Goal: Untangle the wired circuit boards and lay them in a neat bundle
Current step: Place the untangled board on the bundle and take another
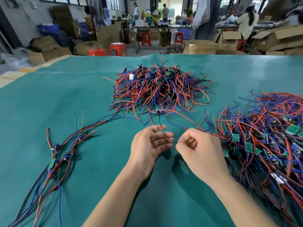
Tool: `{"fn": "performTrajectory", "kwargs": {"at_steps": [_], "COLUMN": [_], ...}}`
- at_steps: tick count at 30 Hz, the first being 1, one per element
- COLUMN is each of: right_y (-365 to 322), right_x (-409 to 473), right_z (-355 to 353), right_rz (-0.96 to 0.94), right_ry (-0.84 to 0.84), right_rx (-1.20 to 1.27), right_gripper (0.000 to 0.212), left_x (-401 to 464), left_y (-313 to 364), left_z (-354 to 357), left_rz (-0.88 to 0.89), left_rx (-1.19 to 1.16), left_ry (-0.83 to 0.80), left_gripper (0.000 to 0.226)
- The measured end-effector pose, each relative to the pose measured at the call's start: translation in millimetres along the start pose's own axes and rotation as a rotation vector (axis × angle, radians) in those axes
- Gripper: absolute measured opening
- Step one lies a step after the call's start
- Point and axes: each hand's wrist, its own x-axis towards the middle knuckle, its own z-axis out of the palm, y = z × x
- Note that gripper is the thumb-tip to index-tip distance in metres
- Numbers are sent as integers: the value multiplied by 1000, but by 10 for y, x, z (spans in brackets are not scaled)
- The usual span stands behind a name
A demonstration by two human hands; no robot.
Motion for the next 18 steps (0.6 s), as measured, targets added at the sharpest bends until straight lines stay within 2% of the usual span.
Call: {"fn": "performTrajectory", "kwargs": {"at_steps": [5,9,13,18], "right_y": [-68,-135,-141,-91], "right_x": [-22,26,66,250], "right_z": [24,-293,-863,-985], "right_rz": [-78,-90,-40,106], "right_ry": [-97,31,95,88], "right_rx": [-62,-246,-288,-531], "right_gripper": [7,10,16,14], "left_x": [-26,-13,0,-24], "left_y": [-89,-121,-146,-161], "left_z": [32,46,23,20], "left_rz": [116,120,126,165], "left_rx": [232,264,310,437], "left_ry": [-8,-8,-14,-46], "left_gripper": [18,17,15,14]}}
